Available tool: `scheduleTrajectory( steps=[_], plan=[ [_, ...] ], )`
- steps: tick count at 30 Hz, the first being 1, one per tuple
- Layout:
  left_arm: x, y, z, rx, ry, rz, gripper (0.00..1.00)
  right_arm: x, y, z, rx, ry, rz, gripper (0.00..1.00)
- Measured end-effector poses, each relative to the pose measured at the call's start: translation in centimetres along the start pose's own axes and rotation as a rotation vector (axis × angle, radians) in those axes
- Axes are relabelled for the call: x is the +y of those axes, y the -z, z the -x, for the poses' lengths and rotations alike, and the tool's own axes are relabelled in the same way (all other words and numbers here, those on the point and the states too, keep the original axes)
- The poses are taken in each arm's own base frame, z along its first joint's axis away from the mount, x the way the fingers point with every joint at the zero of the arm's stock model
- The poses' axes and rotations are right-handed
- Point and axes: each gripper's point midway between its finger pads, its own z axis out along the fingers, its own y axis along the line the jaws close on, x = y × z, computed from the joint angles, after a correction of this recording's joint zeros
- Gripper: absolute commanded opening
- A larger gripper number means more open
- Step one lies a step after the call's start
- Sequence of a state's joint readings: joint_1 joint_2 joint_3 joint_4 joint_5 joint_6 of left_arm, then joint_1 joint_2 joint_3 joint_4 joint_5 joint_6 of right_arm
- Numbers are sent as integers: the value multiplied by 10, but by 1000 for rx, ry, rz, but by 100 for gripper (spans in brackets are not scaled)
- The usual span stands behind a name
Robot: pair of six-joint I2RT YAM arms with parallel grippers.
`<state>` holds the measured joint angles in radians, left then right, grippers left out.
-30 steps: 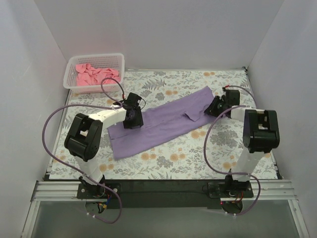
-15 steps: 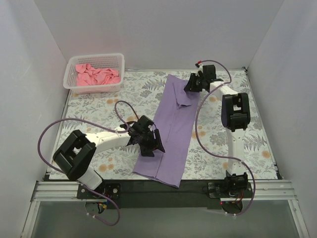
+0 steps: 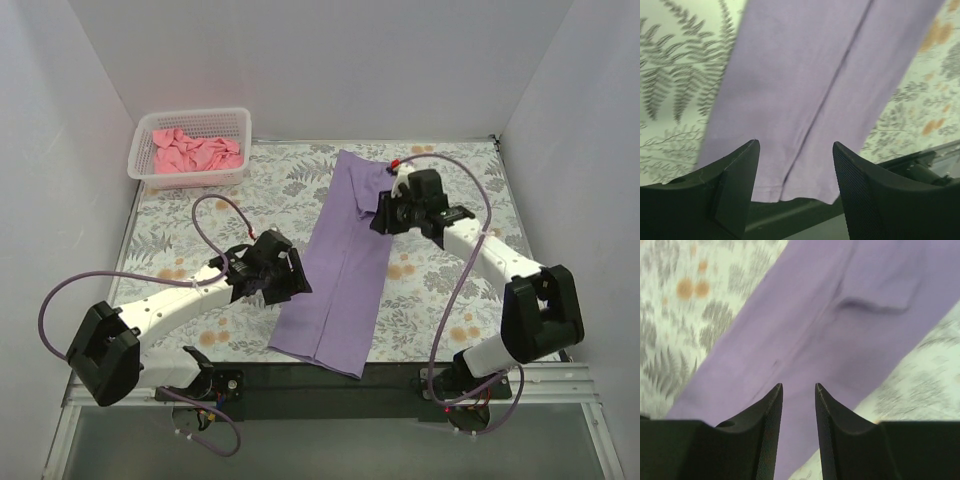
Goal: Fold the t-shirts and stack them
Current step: Fold the tshirt
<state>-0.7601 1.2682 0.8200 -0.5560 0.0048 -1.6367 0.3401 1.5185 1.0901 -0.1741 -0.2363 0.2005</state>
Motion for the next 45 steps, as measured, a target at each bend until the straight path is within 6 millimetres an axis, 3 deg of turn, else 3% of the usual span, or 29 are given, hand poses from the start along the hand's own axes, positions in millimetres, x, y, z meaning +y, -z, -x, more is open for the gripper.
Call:
scheduleTrajectory(
  steps=[2,4,5,7,11,14,20,26,31,34,38,45],
  plan=[
    [18,-1,-9,17,-1,42,59,18,3,-45,81,19,22,38],
    [36,-1,-21,41,-1,82,59,21,2,-86,176,21,16,38],
    [43,0,-26,50,0,96,59,17,1,-99,214,15,-2,38],
    [53,2,-32,60,3,114,59,6,-3,-107,241,6,-50,38],
    [58,6,-34,53,9,114,60,-9,-23,-93,217,5,-105,38],
    [57,8,-33,47,16,108,61,-18,-52,-77,188,11,-131,37],
    [58,8,-33,42,20,113,61,-39,-97,-74,196,20,-189,37],
    [61,4,-32,40,24,133,73,-56,-141,-28,116,48,-209,37],
    [65,-1,-34,52,26,155,74,-82,-162,6,73,70,-237,37],
    [65,-1,-35,54,25,158,71,-90,-158,10,93,83,-253,38],
    [65,-1,-37,66,23,153,65,-84,-131,1,123,83,-253,39],
    [67,-4,-41,87,15,166,52,-2,-24,-54,167,64,-145,43]
  ],
)
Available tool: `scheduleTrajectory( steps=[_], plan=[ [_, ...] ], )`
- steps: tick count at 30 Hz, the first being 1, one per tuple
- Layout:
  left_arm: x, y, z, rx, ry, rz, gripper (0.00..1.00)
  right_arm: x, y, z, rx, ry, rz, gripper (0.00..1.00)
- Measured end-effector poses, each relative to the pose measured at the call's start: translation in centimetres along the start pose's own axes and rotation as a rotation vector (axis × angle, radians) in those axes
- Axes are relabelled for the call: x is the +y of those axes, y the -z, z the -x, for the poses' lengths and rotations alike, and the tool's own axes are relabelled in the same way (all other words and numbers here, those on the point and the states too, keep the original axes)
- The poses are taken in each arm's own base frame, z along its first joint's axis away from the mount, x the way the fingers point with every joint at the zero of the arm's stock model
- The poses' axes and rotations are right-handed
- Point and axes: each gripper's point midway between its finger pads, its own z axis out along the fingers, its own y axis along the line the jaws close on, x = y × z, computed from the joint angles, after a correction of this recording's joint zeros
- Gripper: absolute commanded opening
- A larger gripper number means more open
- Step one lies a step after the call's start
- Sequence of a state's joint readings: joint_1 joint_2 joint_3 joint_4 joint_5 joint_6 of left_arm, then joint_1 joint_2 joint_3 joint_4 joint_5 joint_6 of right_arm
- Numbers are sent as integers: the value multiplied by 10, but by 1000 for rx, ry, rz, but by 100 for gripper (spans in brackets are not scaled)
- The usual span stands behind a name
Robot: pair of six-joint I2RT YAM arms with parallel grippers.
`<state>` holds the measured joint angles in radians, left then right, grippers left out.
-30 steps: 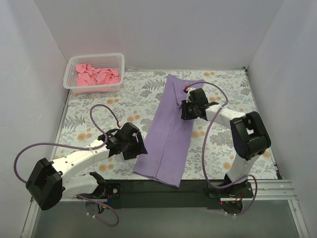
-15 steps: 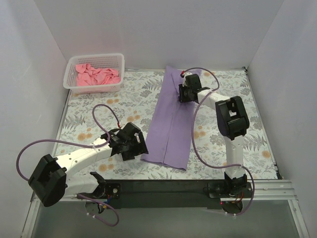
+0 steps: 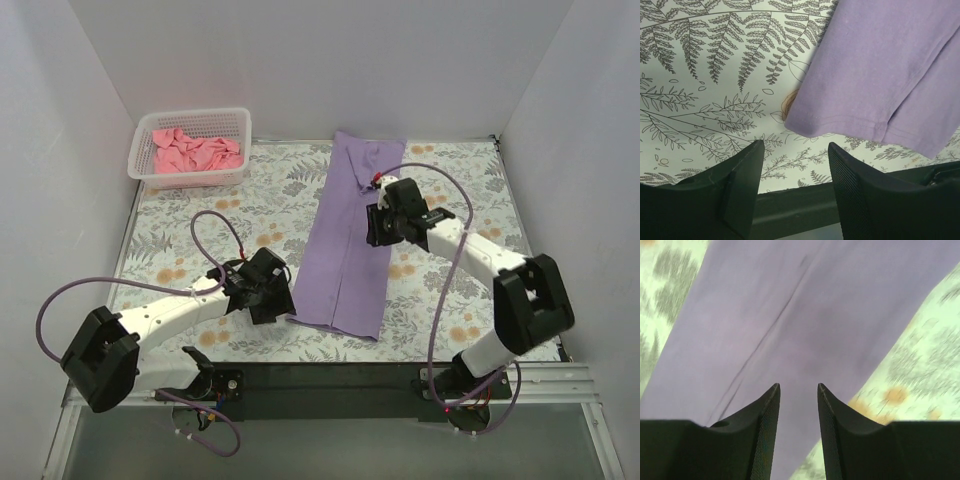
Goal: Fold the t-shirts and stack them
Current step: Fold the tshirt
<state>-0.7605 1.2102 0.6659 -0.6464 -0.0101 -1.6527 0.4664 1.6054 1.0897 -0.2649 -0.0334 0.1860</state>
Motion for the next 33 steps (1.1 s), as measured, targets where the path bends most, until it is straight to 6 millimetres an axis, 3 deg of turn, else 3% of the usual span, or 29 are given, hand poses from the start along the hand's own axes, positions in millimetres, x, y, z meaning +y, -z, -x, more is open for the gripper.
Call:
scheduleTrajectory(
  steps=[4,8,11,15,23,33],
  plan=[
    [5,-6,-2,15,-12,28,49,34,38,-60,52,-30,56,46],
    [11,-13,-4,28,-19,66,49,39,64,-130,146,-122,48,50],
    [14,-18,-5,39,-24,91,49,34,79,-163,168,-203,37,50],
    [12,-24,-3,47,-36,103,49,37,87,-180,169,-303,60,50],
    [-1,-24,5,30,-49,73,48,48,81,-213,242,-425,115,50],
    [-8,-23,6,34,-60,48,50,56,77,-214,233,-495,160,50]
  ],
)
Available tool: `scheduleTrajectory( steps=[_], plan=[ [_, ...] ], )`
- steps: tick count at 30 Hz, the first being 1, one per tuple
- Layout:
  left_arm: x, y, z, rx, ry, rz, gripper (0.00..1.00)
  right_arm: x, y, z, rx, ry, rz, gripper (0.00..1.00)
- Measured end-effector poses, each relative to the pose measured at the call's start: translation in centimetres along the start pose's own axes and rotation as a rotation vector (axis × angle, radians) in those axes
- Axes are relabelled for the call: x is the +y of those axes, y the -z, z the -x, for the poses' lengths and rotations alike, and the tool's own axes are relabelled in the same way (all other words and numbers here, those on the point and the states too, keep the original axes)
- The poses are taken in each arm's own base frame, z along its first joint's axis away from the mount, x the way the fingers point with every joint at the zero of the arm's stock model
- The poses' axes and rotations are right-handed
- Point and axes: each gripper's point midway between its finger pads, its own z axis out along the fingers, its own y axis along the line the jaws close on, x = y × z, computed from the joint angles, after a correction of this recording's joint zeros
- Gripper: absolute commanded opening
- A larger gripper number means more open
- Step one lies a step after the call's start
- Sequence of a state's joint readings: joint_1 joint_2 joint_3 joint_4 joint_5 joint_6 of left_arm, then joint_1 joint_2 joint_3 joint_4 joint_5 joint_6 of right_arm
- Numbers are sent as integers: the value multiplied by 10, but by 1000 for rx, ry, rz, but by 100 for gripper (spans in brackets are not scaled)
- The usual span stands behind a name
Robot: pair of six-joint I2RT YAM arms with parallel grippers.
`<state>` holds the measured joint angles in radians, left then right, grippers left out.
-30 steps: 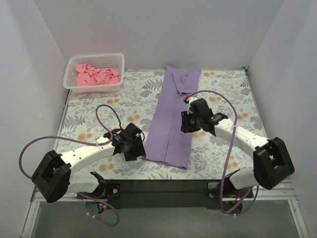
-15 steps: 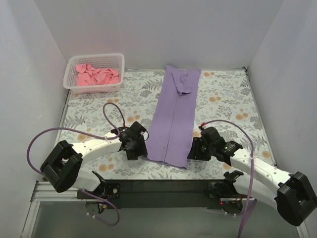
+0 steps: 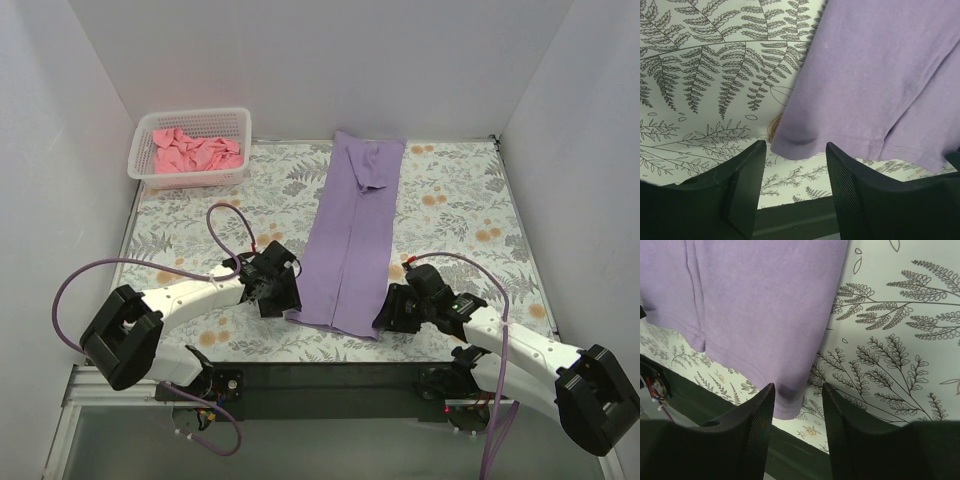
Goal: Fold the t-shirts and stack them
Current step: Fold the tshirt
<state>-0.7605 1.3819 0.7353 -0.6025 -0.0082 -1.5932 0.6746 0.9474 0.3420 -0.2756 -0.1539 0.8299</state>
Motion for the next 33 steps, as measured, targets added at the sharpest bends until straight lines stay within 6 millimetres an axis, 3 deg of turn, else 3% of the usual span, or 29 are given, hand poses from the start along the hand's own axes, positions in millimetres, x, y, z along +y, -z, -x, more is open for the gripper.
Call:
scheduleTrajectory(
  steps=[6,17,22,25,26,27,29,33],
  plan=[
    [-6,6,5,-19,-2,-26,50,3,-1,-3,1,-27,28,50],
    [0,-11,-1,23,-12,19,39,7,-5,-10,29,-51,71,41],
    [-2,-13,-5,37,-14,0,31,6,-7,-15,42,-55,86,33],
    [-3,-13,-7,46,-14,-9,22,5,-7,-16,45,-57,89,24],
    [-3,-14,-7,49,-14,-12,13,4,-7,-17,47,-59,86,19],
    [-3,-14,-8,52,-12,-14,7,3,-8,-18,48,-60,84,3],
    [-3,-15,-10,60,-9,-18,0,2,-8,-20,56,-61,80,1],
    [-6,-14,-20,84,-13,-32,0,2,-7,-25,81,-48,86,1]
  ],
)
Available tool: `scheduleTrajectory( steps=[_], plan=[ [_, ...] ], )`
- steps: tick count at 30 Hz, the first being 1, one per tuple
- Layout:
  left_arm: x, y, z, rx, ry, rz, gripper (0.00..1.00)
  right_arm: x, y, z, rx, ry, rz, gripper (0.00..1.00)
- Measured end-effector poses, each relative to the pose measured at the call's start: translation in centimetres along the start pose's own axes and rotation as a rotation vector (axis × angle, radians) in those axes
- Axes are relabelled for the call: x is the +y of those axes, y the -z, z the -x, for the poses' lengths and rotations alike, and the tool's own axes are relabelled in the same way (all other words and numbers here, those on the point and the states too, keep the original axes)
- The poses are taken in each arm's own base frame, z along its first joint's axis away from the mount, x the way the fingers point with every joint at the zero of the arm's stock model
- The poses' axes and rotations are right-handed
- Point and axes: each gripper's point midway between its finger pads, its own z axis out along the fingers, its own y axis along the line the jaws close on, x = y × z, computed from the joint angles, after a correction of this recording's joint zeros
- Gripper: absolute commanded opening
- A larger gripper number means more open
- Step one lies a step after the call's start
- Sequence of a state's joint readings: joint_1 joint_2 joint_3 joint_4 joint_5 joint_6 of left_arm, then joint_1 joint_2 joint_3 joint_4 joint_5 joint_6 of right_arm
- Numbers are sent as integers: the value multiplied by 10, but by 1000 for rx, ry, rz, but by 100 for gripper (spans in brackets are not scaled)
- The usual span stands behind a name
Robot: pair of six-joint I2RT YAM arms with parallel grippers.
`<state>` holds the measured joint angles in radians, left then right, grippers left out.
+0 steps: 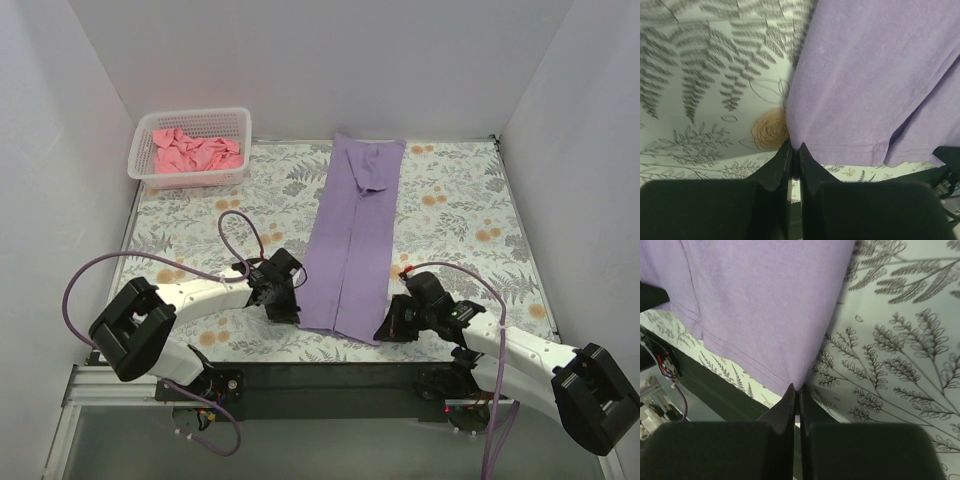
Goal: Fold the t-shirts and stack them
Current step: Fold the tshirt
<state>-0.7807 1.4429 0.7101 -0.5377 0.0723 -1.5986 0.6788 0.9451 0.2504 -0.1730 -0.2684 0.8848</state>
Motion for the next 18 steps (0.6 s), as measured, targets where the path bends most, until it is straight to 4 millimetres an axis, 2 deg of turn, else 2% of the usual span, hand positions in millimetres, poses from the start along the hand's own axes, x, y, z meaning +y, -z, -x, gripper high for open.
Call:
scheduleTrajectory(
  steps=[2,4,6,8,10,12,14,16,18],
  plan=[
    [-2,2,-12,15,-14,-8,0,1,2,-9,37,15,-1,1],
    [-2,5,-36,45,-43,-16,0,1,5,-23,96,40,1,1],
    [6,13,-68,96,-79,-10,0,0,10,-43,180,56,-3,1],
    [15,21,-91,139,-95,1,0,-3,17,-61,248,81,-17,1],
    [24,29,-103,168,-87,16,0,-5,25,-72,291,96,-36,1],
    [23,38,-100,159,-67,20,0,-2,33,-69,286,108,-58,1],
    [12,46,-88,136,-56,10,0,10,38,-53,239,130,-70,1],
    [-12,53,-62,89,-32,-31,0,25,43,-29,177,154,-79,1],
    [-34,59,-26,21,-4,-69,0,40,45,2,99,178,-94,1]
  ],
)
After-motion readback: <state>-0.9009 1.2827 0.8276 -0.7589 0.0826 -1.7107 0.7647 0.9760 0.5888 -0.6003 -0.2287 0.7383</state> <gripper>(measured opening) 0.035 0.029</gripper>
